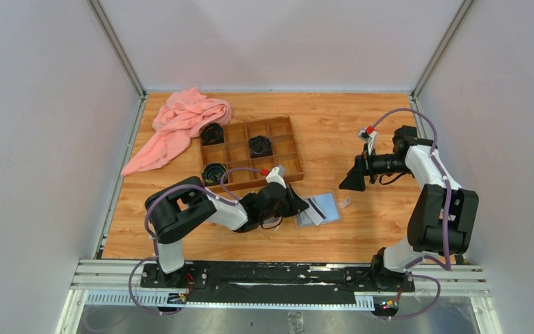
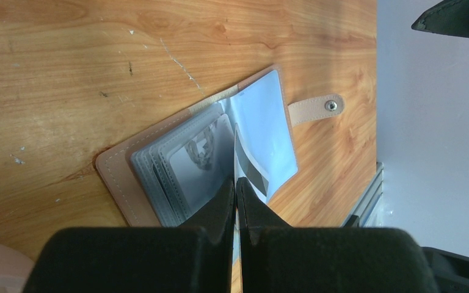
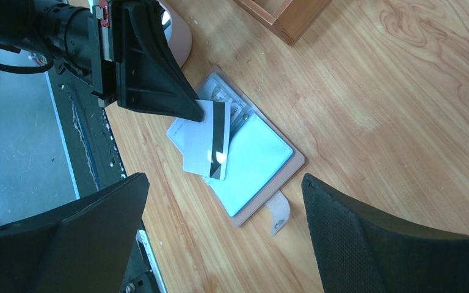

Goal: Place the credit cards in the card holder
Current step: Insert the credit card into the card holder.

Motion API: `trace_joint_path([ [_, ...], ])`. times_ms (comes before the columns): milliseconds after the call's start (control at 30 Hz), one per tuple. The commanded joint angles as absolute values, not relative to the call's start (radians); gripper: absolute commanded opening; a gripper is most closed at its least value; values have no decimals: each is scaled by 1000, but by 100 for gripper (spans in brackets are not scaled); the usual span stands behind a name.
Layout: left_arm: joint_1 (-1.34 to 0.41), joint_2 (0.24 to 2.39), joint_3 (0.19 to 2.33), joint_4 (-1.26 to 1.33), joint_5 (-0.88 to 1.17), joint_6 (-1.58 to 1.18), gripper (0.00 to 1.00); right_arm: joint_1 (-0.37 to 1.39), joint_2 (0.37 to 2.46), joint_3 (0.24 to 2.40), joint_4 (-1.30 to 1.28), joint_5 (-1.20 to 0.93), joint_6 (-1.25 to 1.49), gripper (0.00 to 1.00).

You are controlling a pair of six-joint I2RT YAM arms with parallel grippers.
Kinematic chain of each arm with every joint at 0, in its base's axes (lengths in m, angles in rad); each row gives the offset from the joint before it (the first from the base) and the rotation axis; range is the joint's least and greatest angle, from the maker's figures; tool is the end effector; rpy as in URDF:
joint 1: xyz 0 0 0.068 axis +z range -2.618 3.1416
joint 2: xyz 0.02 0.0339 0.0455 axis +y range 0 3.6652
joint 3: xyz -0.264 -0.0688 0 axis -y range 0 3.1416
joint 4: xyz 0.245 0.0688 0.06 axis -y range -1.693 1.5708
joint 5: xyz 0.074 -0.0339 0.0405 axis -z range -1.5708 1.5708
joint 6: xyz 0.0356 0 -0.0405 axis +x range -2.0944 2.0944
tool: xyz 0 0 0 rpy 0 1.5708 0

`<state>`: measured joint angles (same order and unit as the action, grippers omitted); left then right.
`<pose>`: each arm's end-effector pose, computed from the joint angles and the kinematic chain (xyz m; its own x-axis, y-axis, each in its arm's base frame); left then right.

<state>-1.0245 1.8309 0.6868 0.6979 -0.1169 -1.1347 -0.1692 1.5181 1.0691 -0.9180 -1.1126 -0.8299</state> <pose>0.1815 -0.2905 0.1232 -0.8144 -0.3934 -0.4267 0.1322 0.5901 -0.7964 0.2725 -0.0142 0.2370 -0.5745 -0.2330 -0.7847 -0.7828 0.4366 0.4435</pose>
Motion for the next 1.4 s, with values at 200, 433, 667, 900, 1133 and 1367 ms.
trace_joint_path([
  [200, -1010, 1888, 744, 610, -58, -1103, 0, -164, 1517, 1065, -950, -1106, -849, 100],
  [433, -996, 1892, 794, 490, -33, -1082, 0, -161, 1513, 1065, -951, -1108, -851, 100],
  [667, -988, 1931, 854, 405, -7, -1058, 0, -159, 1508, 1066, -954, -1112, -854, 100],
  [900, -985, 1966, 877, 392, 19, -1059, 0, -158, 1502, 1066, -956, -1114, -857, 100],
  [1133, -977, 1975, 882, 375, 29, -1066, 0, -156, 1499, 1066, -958, -1115, -860, 100],
  [1367, -964, 1977, 898, 316, 103, -1065, 0, -152, 1495, 1066, -958, -1117, -861, 100],
])
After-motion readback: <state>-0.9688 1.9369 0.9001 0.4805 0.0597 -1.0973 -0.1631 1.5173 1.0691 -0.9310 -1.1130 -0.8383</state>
